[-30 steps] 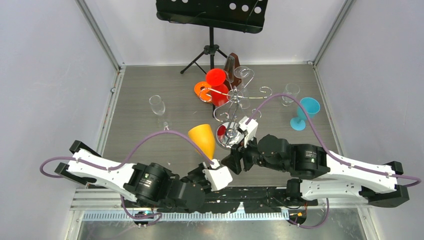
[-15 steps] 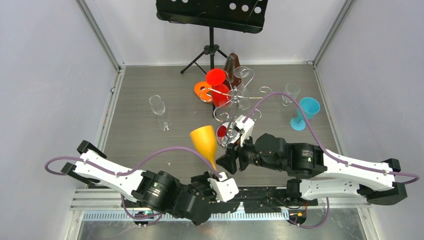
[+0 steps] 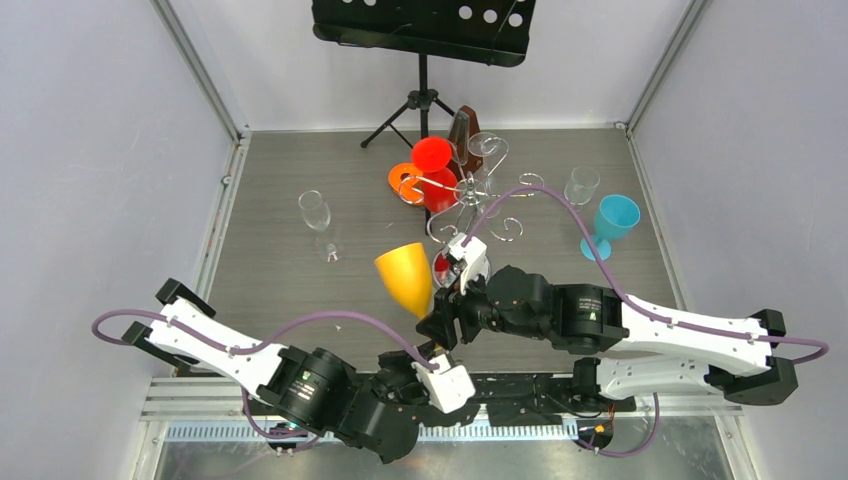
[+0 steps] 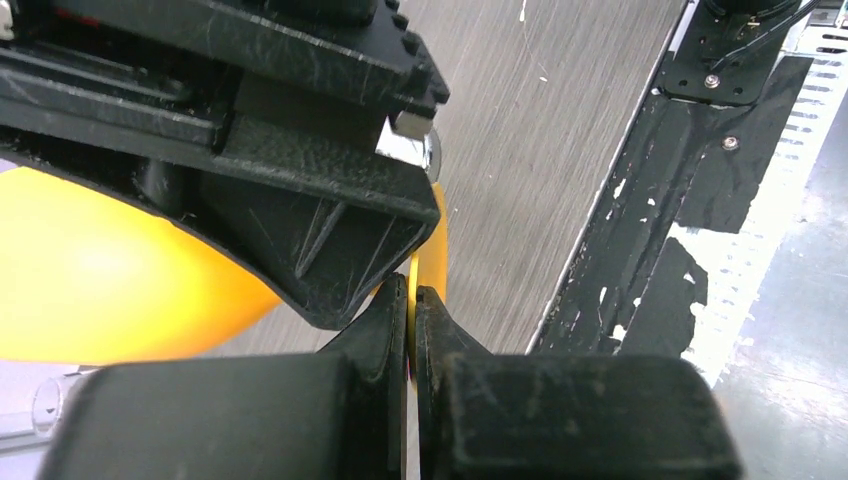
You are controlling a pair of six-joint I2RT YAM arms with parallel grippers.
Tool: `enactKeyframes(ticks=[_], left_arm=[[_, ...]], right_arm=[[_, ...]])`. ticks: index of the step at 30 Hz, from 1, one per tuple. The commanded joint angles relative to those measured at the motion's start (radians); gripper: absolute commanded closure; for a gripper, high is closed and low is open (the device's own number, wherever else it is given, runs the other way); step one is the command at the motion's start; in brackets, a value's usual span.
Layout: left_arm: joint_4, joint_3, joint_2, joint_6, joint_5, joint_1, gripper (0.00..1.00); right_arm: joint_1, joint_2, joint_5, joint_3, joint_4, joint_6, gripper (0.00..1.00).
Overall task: Take the wine glass off the wine glass rack
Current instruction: Place the wine glass at the center of the board.
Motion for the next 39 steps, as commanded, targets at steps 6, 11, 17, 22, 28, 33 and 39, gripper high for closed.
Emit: enactKeyframes(ticks=[6,11,17,22,28,33,39], left_arm=[[0.113,0.015,-0.023,0.052,-0.126,-0.035,1.0],[0.143,-0.003,-0.038,0.069,-0.15,-0.043,1.0],[0.139,-0.021,-0.062,0.052,-0.164,-0.043,1.0],[0.16,-0.051,-0.1,0.039,-0.136,-0.043,0.88],[0.227,-0.118,-0.167,0.041,-0.067,-0.024,0.55],[0.268,-0.174,-0.222,0.034,0.024,0.042,0.42],[0.362,-0.275,-0.352,0.013,0.205,0.157,0.33]], right_arm=[[0.006,0.027,-0.045,0.012,0.096,0.023,0.52],[0.006,0.028,-0.065,-0.003,0.114,0.029,0.74],[0.006,0.009,-0.064,-0.02,0.133,0.029,0.94],[0.006,-0.001,-0.067,-0.024,0.146,0.02,0.94],[0.007,-0.027,-0.039,-0.027,0.148,-0.004,0.94],[0.006,-0.042,0.037,-0.013,0.101,-0.062,0.94],[0.006,-0.063,0.162,-0.001,0.023,-0.165,0.94]])
